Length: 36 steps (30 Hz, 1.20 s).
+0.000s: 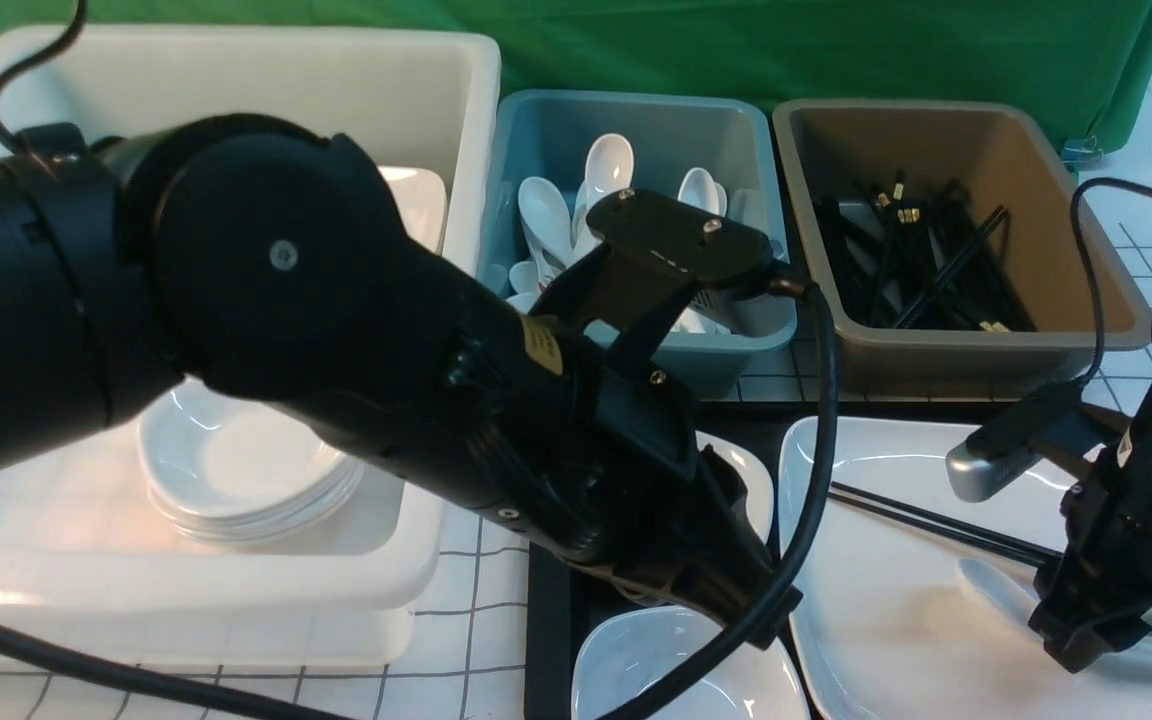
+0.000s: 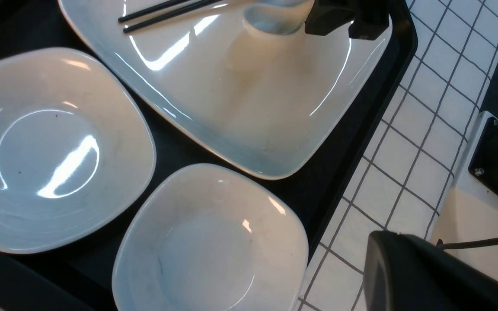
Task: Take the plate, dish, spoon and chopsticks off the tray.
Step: Use the right arm to grab a soup spoon from the plate, then use the right arm to put the soup spoon into the small storage box in the middle
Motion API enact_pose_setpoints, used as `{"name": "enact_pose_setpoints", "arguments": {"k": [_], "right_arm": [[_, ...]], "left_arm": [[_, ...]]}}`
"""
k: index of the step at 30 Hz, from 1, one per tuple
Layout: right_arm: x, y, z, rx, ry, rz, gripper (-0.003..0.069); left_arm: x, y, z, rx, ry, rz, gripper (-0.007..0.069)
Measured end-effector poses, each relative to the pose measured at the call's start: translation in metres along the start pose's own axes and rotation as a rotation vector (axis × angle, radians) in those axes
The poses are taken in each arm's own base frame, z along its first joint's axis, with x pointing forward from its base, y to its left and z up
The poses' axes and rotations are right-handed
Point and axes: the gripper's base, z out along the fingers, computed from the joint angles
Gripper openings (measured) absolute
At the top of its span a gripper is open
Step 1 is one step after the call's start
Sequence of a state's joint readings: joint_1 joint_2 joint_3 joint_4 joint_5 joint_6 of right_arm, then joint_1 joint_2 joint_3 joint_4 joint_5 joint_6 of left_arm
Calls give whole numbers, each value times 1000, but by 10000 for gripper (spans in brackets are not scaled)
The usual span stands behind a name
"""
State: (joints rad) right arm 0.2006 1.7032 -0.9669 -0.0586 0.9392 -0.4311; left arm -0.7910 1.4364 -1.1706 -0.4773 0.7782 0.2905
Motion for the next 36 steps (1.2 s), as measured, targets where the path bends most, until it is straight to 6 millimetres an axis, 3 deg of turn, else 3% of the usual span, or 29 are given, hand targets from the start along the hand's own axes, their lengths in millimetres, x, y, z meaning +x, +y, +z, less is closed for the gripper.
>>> {"name": "enact_pose_setpoints", "arguments": {"k": [9, 12, 14, 21, 25, 29, 36], "right_arm": [[-4, -1, 12, -10, 17, -19, 366], [-2, 0, 11, -22, 40, -27, 283], [1, 1, 11, -36, 68, -41, 178], [-1, 12, -3, -186, 87, -48, 169], [-7, 22, -30, -291, -23, -40, 169], [-16, 24, -73, -299, -195, -36, 169], [-62, 9, -160, -253, -608, -16, 169]], "left_arm": [[0, 0, 0, 0, -1, 1, -3], [-1, 0, 0, -2, -6, 1, -3], [-1, 0, 0, -4, -12, 2, -3], [-3, 2, 0, -23, -32, 12, -3], [-6, 8, -1, -70, -64, -5, -3], [-12, 27, -7, -126, -137, -74, -3], [-30, 71, -30, -265, -340, -135, -3]]}}
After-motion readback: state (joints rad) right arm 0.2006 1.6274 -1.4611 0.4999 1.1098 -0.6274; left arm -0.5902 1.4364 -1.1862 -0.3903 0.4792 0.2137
